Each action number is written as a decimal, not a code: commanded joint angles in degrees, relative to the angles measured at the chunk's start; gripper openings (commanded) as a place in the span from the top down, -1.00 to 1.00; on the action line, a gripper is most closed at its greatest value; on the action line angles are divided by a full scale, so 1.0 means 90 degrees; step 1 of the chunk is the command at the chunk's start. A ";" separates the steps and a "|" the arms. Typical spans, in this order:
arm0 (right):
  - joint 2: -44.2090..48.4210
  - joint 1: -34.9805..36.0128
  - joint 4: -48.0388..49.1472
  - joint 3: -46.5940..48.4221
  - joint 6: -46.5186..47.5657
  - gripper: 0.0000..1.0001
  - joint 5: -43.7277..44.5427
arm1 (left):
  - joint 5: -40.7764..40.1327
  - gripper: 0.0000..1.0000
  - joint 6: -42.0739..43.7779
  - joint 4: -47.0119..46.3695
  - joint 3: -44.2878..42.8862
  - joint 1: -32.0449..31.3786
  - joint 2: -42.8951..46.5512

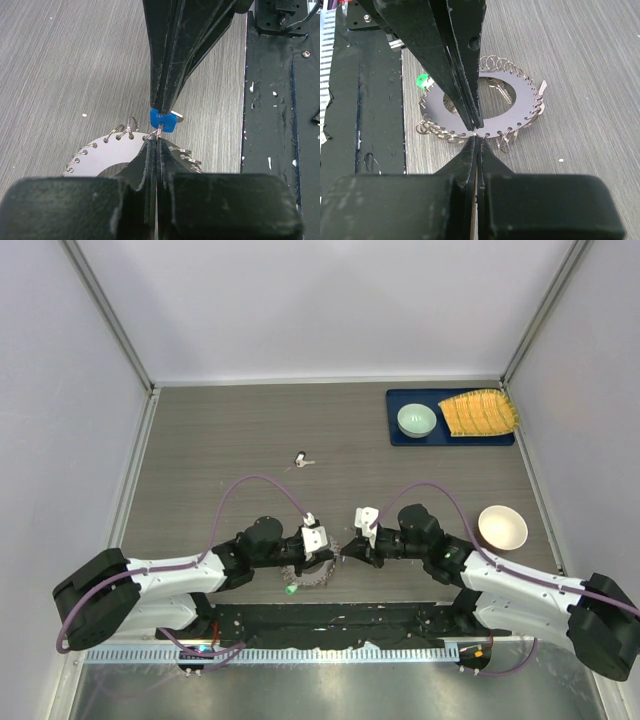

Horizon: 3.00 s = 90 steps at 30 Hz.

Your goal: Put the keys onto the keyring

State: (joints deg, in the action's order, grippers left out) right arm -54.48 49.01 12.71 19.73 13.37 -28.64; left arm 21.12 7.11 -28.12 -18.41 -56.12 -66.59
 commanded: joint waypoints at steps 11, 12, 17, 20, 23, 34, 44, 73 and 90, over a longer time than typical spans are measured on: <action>-0.0050 0.0032 0.0218 0.0230 0.0068 0.99 -0.0206 | 0.0133 1.00 0.0010 -0.0577 -0.0005 0.0015 0.0045; -0.0050 0.0032 0.0228 0.0220 0.0068 0.99 -0.0216 | 0.0143 1.00 0.0010 -0.0577 -0.0005 0.0015 0.0035; -0.0070 0.0032 0.0238 0.0220 0.0068 0.99 -0.0196 | 0.0163 1.00 0.0001 -0.0587 -0.0005 0.0015 0.0035; -0.0099 0.0032 0.0267 0.0220 0.0068 0.99 -0.0216 | 0.0192 1.00 0.0001 -0.0606 -0.0005 0.0015 0.0035; -0.0099 0.0032 0.0267 0.0230 0.0068 0.99 -0.0196 | 0.0211 1.00 0.0010 -0.0606 -0.0014 0.0015 0.0016; 0.0184 0.0032 0.0111 0.0210 0.0097 0.99 -0.0059 | 0.0104 1.00 0.0010 -0.0547 -0.0034 0.0015 -0.0082; -0.0109 0.0033 0.0160 0.0250 0.0107 0.98 -0.0001 | 0.0153 1.00 -0.0029 -0.0616 0.0015 0.0015 -0.0023; 0.0028 0.0032 0.0072 0.0240 0.0165 0.99 0.0019 | 0.0114 1.00 -0.0078 -0.0723 0.0073 0.0024 -0.0004; -0.0089 0.0032 0.0150 0.0259 0.0146 0.99 -0.0128 | 0.0163 1.00 -0.0136 -0.0821 0.0073 0.0024 -0.0014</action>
State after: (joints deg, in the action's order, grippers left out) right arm -54.92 49.01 11.75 19.73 14.24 -28.62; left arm 21.89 6.28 -30.33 -17.82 -56.12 -67.68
